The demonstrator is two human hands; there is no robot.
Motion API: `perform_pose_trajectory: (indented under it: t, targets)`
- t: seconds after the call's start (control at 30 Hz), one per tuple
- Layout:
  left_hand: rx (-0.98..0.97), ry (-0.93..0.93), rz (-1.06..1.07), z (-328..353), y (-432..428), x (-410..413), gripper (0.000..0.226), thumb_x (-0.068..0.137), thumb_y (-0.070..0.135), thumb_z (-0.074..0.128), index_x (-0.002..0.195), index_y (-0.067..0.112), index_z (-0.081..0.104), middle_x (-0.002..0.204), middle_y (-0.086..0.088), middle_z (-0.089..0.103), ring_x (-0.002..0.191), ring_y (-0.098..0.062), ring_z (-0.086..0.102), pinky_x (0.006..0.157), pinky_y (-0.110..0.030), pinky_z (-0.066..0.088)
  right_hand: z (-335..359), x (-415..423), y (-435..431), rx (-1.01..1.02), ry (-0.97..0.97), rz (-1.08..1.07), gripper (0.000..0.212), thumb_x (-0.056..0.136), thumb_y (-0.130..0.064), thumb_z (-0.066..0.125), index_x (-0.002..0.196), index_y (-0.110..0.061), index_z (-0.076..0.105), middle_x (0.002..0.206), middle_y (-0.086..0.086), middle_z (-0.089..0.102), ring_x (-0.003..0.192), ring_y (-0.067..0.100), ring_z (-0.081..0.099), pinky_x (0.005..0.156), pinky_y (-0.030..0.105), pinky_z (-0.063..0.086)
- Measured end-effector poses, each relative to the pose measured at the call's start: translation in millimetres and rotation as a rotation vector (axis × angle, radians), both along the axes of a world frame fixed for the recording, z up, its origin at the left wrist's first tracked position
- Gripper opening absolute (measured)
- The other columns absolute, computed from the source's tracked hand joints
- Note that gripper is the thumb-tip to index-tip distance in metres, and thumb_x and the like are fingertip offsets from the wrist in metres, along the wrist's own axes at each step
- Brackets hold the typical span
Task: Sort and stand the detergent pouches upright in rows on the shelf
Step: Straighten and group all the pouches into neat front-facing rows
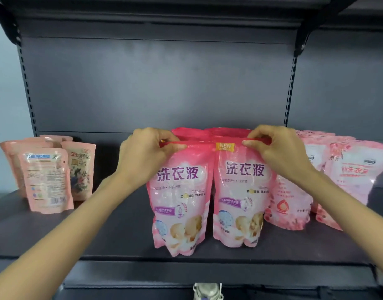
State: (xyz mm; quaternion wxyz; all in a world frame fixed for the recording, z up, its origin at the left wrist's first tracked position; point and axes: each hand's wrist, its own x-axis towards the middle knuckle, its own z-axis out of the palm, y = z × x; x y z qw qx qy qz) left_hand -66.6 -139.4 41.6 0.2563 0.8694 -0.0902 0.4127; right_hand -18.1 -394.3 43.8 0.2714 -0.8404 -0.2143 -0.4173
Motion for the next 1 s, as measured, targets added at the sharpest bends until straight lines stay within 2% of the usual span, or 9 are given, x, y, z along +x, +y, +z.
perform_pose_trajectory:
  t: [0.1,0.27,0.4,0.5,0.57,0.67,0.8,0.87,1.0]
  targets:
    - [0.011,-0.019,0.007,-1.9,-12.4,0.5,0.020,0.079,0.050,0.064,0.080,0.031,0.071,0.059,0.012,0.061,0.060,-0.010,0.055,0.056,-0.025,0.039,-2.8,0.5,-6.8,-0.023,-0.065,-0.029,0.011,0.082,-0.033,0.069,0.083,-0.022,0.071,0.078,-0.013,0.067,0.069,0.009,0.057,0.060,0.028,0.044]
    - [0.072,-0.166,0.095,-13.0,-21.6,9.0,0.019,0.085,0.045,0.060,0.092,0.031,0.071,0.087,0.012,0.071,0.084,-0.017,0.064,0.066,-0.029,0.046,-11.5,0.0,-16.7,-0.021,-0.149,-0.079,0.012,0.083,-0.031,0.067,0.084,-0.020,0.070,0.080,-0.012,0.066,0.072,0.009,0.054,0.059,0.025,0.036]
    - [0.161,-0.360,0.131,-28.0,-20.8,12.4,0.021,0.088,0.040,0.056,0.089,0.024,0.069,0.088,0.009,0.069,0.080,-0.019,0.059,0.065,-0.026,0.034,-25.6,-2.0,-11.8,-0.065,-0.217,-0.135,0.013,0.087,-0.027,0.063,0.092,-0.016,0.065,0.095,-0.003,0.065,0.087,0.019,0.055,0.075,0.029,0.035]
    - [0.208,-0.505,0.228,-42.4,-28.6,11.8,0.020,0.088,0.029,0.060,0.104,0.019,0.064,0.121,0.000,0.059,0.103,-0.021,0.046,0.090,-0.039,0.030,-43.7,-0.4,-2.1,-0.134,-0.295,-0.246,0.028,0.091,-0.029,0.052,0.116,-0.017,0.057,0.119,0.002,0.057,0.109,0.022,0.048,0.094,0.036,0.027]
    - [0.254,-0.509,0.304,-58.0,-38.8,12.5,0.048,0.079,0.013,0.071,0.124,0.012,0.053,0.138,-0.012,0.037,0.122,-0.026,0.034,0.106,-0.046,0.017,-58.5,2.6,3.9,-0.187,-0.335,-0.310,0.041,0.092,-0.027,0.045,0.132,-0.017,0.045,0.138,0.008,0.043,0.126,0.025,0.037,0.107,0.046,0.017]
    - [0.387,-0.502,0.282,-93.1,-53.9,12.2,0.083,0.071,-0.002,0.068,0.141,0.011,0.026,0.143,-0.017,0.022,0.134,-0.029,0.023,0.111,-0.052,0.009,-85.4,3.5,11.9,-0.235,-0.334,-0.386,0.055,0.094,-0.025,0.039,0.146,-0.020,0.024,0.151,0.011,0.020,0.142,0.028,0.013,0.111,0.057,0.007]
    - [0.500,-0.460,0.277,-137.6,-57.8,11.0,0.049,0.094,0.026,0.034,0.140,0.010,0.031,0.144,-0.016,0.026,0.136,-0.027,0.019,0.110,-0.053,0.013,-119.2,-4.4,12.9,-0.239,-0.231,-0.375,0.055,0.099,-0.044,0.021,0.149,-0.024,0.011,0.156,0.012,0.005,0.145,0.025,-0.005,0.111,0.059,0.003]
    - [0.555,-0.379,0.274,-150.6,-54.7,8.6,0.053,0.093,0.039,0.035,0.138,0.011,0.035,0.145,-0.014,0.028,0.135,-0.027,0.027,0.111,-0.052,0.010,-136.5,-10.0,13.4,-0.260,-0.160,-0.345,0.062,0.096,-0.056,0.015,0.150,-0.027,0.005,0.157,0.010,-0.003,0.145,0.027,-0.007,0.112,0.055,-0.001]
    - [0.612,-0.275,0.276,-163.3,-49.9,10.5,0.066,0.089,0.056,0.035,0.141,0.015,0.032,0.149,-0.010,0.026,0.136,-0.026,0.028,0.113,-0.053,0.004,-158.9,-12.0,15.9,-0.274,-0.105,-0.296,0.076,0.090,-0.067,0.019,0.150,-0.025,0.001,0.157,0.011,-0.001,0.144,0.035,0.000,0.110,0.055,0.012]
